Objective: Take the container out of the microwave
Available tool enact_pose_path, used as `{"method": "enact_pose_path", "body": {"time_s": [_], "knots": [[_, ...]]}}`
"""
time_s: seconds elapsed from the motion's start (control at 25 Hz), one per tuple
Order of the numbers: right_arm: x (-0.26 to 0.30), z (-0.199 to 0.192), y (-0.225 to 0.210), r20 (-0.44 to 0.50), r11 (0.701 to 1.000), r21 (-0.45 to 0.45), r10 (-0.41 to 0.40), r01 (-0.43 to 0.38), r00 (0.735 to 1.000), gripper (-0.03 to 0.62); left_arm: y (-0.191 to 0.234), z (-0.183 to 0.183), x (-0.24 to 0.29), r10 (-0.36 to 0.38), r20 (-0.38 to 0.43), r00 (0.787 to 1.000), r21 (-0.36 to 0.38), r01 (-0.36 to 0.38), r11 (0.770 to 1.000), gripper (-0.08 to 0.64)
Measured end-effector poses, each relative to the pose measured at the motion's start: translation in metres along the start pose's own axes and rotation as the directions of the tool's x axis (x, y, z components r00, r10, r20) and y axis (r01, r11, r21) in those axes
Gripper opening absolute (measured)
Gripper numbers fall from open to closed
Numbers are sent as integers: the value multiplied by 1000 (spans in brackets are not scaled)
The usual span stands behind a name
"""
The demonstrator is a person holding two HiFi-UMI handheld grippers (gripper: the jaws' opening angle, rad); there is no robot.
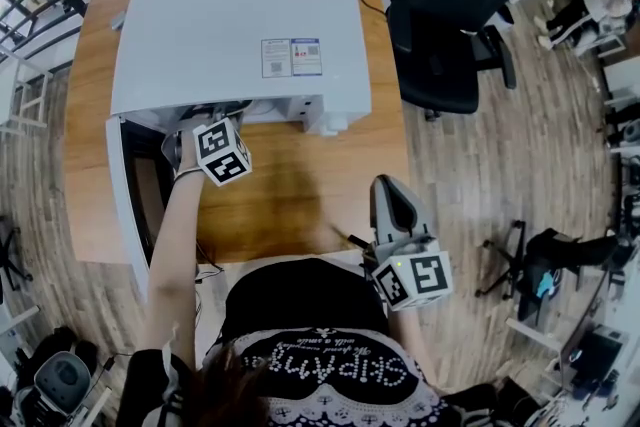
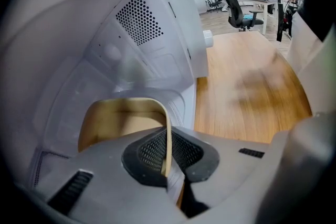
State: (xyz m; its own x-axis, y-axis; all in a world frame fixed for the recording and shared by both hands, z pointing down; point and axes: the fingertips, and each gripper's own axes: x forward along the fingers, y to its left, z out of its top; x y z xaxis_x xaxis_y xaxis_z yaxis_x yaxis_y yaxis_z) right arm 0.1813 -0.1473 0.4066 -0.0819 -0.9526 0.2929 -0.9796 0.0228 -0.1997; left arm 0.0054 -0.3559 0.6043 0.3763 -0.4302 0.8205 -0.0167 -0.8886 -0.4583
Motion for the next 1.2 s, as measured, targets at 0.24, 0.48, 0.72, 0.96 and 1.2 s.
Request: {"method": "enact_pose_path", "body": {"time_s": [0.24,0.48,0.72,0.96,1.2], "knots": [[-2,1,-1,5,1000,0,-8,8,1000,37,-2,0,0,-12,-4,1000,3,12,1000,35],[-5,2,-5,13,1000,-1,-20,20,1000,37,6,3,-7,16,0,1000,17,-16,1000,35],[-13,9,-10,32,999,-5,-34,34,999,37,6,8,-23,27,3,1000,15,-27,1000,35],[-22,16,-22,63,999,-18,-50,51,997,36,1,7,-35,34,3,999,2,-34,999,35],[-35,22,-32,78,998,-31,-55,58,995,36,-10,6,-52,38,-8,999,-15,-38,999,35]]}}
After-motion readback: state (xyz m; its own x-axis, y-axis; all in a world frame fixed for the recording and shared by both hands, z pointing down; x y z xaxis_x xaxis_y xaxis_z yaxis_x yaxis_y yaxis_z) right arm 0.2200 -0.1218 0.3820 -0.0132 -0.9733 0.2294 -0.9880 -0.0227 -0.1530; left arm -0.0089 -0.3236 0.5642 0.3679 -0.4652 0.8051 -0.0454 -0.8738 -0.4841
